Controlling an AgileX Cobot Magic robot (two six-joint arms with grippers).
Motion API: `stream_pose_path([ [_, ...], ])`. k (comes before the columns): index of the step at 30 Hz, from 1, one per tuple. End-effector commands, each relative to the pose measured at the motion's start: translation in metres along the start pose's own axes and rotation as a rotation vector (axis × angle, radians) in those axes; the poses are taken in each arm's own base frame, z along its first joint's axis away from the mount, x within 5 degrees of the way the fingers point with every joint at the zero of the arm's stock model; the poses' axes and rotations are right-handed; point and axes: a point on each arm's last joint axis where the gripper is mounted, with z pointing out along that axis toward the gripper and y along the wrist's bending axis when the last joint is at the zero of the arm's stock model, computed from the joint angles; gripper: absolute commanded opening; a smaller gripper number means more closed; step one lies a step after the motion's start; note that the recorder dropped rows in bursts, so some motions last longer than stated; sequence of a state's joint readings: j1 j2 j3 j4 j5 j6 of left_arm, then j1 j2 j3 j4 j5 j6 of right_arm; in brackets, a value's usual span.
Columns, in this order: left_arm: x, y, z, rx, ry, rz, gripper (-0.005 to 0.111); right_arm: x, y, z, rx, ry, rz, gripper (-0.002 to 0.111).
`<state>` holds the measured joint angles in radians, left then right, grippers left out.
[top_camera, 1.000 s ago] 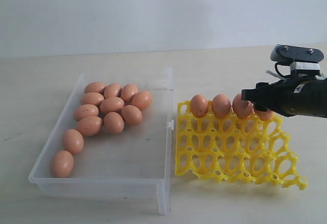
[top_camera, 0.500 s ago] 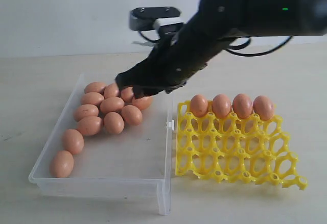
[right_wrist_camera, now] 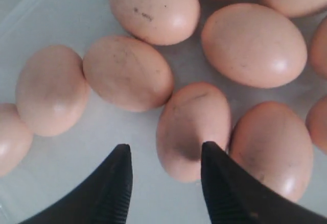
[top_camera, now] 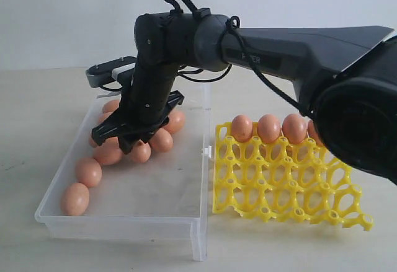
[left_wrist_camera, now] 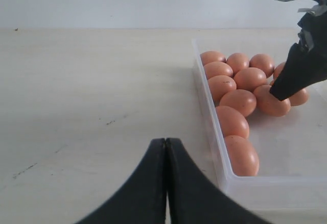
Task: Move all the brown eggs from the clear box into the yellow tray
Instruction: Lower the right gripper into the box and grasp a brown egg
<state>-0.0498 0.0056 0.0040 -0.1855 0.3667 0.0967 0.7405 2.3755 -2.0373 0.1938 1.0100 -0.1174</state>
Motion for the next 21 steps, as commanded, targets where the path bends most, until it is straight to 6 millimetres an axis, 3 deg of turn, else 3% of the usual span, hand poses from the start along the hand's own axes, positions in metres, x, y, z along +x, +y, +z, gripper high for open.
stream_pose_path([
  [1,-0.002,0.000,-0.001,0.000,-0.014,0.000,0.000,-0.009,0.000,-0.001,0.011,-0.029,-0.005,0.042],
  [9,-0.002,0.000,-0.001,0.000,-0.014,0.000,0.000,-0.008,-0.002,0.014,0.012,-0.011,0.008,0.054],
  [21,-0.002,0.000,-0.001,0.000,-0.014,0.000,0.000,-0.006,-0.007,0.038,0.019,-0.016,0.030,0.054],
])
